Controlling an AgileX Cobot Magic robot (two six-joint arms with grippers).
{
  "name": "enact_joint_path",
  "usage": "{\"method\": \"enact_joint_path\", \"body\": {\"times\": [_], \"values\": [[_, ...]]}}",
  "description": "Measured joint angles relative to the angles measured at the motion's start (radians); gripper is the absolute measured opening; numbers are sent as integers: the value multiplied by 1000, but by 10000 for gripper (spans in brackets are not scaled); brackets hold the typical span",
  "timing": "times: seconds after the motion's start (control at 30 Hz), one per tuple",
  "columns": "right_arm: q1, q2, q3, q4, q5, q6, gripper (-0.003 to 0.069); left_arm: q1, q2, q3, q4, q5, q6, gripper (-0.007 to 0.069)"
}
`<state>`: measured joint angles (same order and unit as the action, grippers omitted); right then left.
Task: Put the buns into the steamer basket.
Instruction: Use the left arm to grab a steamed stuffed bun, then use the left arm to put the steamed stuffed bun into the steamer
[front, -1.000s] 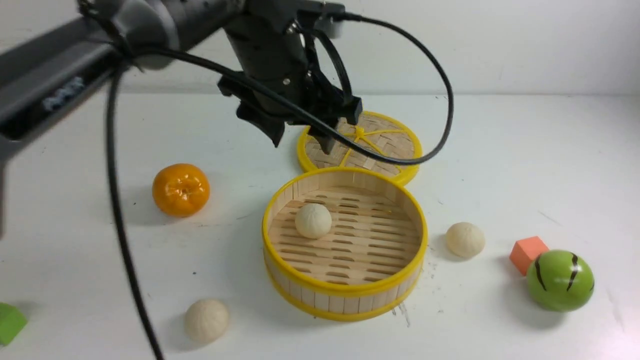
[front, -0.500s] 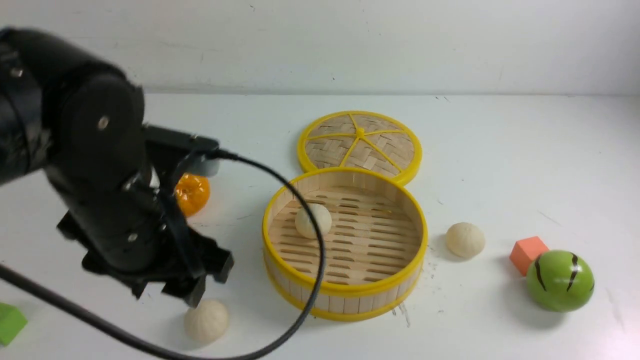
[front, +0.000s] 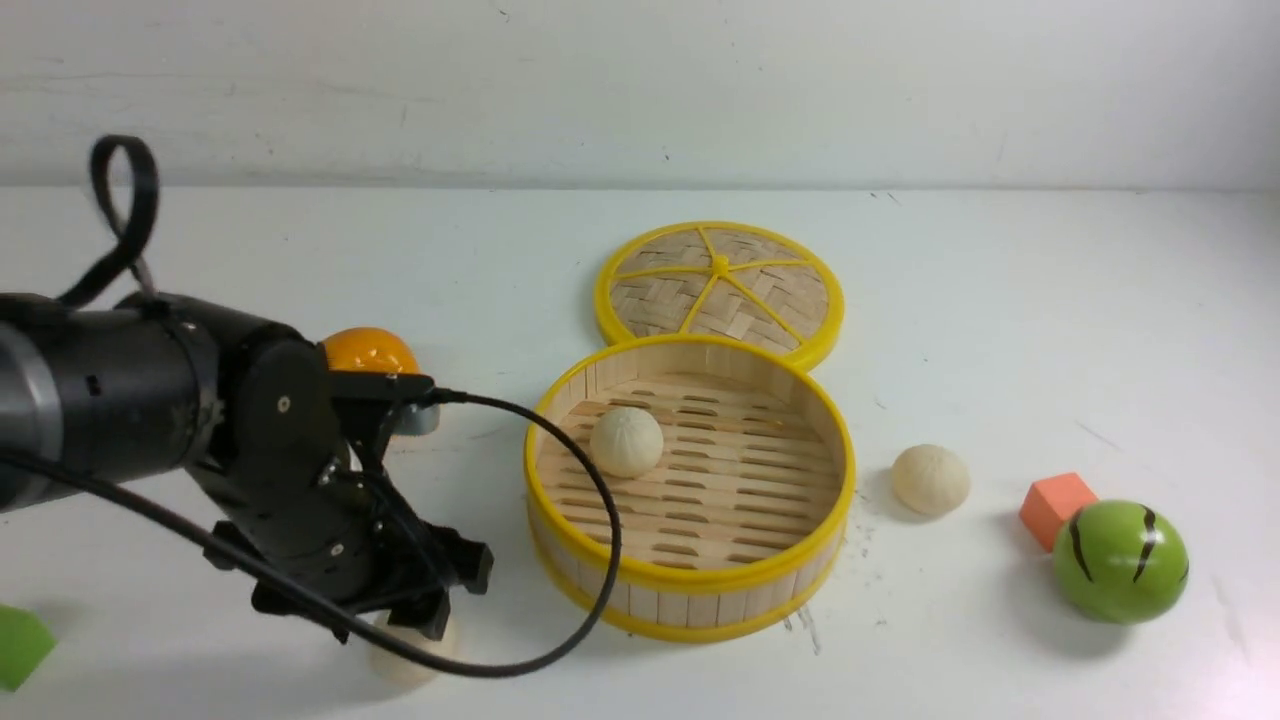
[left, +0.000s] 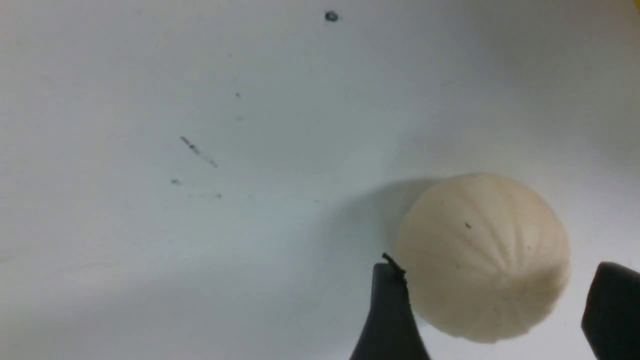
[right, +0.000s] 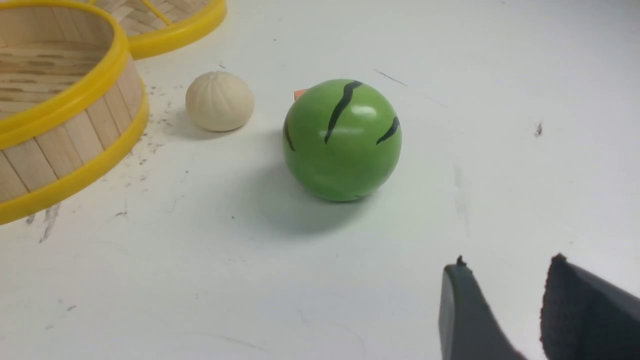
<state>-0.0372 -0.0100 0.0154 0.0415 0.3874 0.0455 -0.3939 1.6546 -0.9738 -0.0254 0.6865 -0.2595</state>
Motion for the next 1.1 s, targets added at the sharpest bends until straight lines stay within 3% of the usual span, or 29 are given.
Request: {"method": "enact_joint_path", "body": {"times": [0.07, 0.2, 0.23, 0.27, 0.3, 0.33, 0.37, 0.53, 0.83, 1.03, 1.1], "values": [[0, 0, 0, 0, 0, 0, 239, 0, 29, 0, -8, -5, 0, 459], [0, 0, 0, 0, 0, 0, 239, 0, 45, -3, -14, -6, 6, 318], [0, 0, 0, 0, 0, 0, 239, 0, 45, -25, -14, 17, 21, 227], [0, 0, 0, 0, 0, 0, 239, 0, 45, -34, -14, 26, 24, 199], [0, 0, 0, 0, 0, 0, 239, 0, 44, -84, -14, 76, 49, 84], [0, 0, 0, 0, 0, 0, 239, -1, 43, -92, -14, 83, 49, 71], [0, 0, 0, 0, 0, 0, 239, -10, 40, -178, -13, 152, 74, 5], [0, 0, 0, 0, 0, 0, 239, -82, 33, -424, -22, 239, 104, -3], [0, 0, 0, 0, 0, 1, 239, -186, 192, -717, -106, 177, 106, 2], [0, 0, 0, 0, 0, 1, 239, -186, 383, -798, -148, 213, 118, 68], [0, 0, 0, 0, 0, 1, 239, -186, 448, -827, -161, 245, 130, 142]]}}
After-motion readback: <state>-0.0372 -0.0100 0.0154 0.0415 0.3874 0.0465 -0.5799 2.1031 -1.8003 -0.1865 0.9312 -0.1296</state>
